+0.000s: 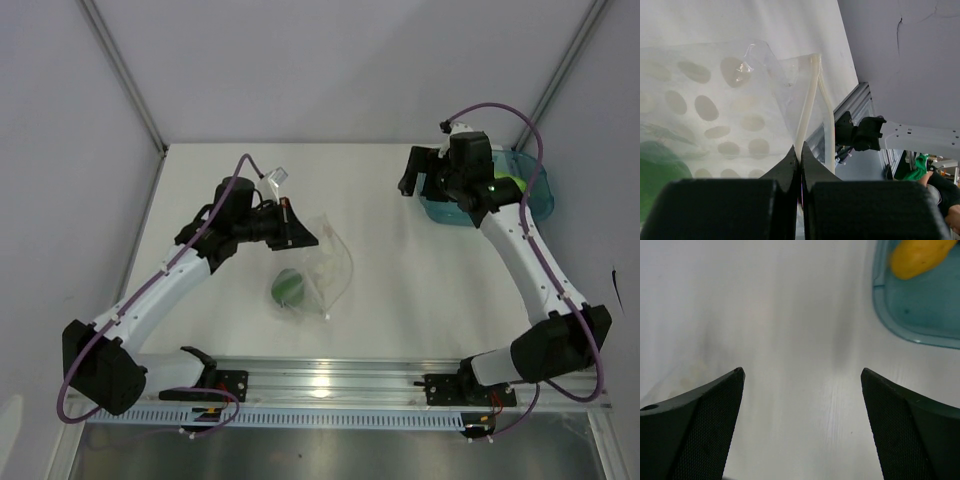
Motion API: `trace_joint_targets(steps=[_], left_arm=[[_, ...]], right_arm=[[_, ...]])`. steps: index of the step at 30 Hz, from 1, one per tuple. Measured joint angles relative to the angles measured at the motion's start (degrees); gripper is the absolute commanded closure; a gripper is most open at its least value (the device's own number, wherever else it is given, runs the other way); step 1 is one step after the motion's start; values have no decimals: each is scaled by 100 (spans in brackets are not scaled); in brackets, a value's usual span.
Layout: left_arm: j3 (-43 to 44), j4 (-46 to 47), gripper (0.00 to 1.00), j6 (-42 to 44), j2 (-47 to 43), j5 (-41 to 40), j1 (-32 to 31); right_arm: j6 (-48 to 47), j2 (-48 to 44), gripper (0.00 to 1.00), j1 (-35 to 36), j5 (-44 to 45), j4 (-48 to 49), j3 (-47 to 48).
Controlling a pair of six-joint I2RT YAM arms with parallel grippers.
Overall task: Place the food in the zip-top bag and seal the zipper
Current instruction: Pick up the fake vegetable from the bin.
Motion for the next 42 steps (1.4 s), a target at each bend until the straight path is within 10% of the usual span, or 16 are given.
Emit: trace_joint_targets(steps=[22,42], left_arm=[[-26,-2,99,-55,52,118,0],[-33,-2,99,-55,433,260,0]], right_arm=[[2564,4054,1,-1602,409,2245,800],[2822,4557,1,-1967,-649,3845,664]])
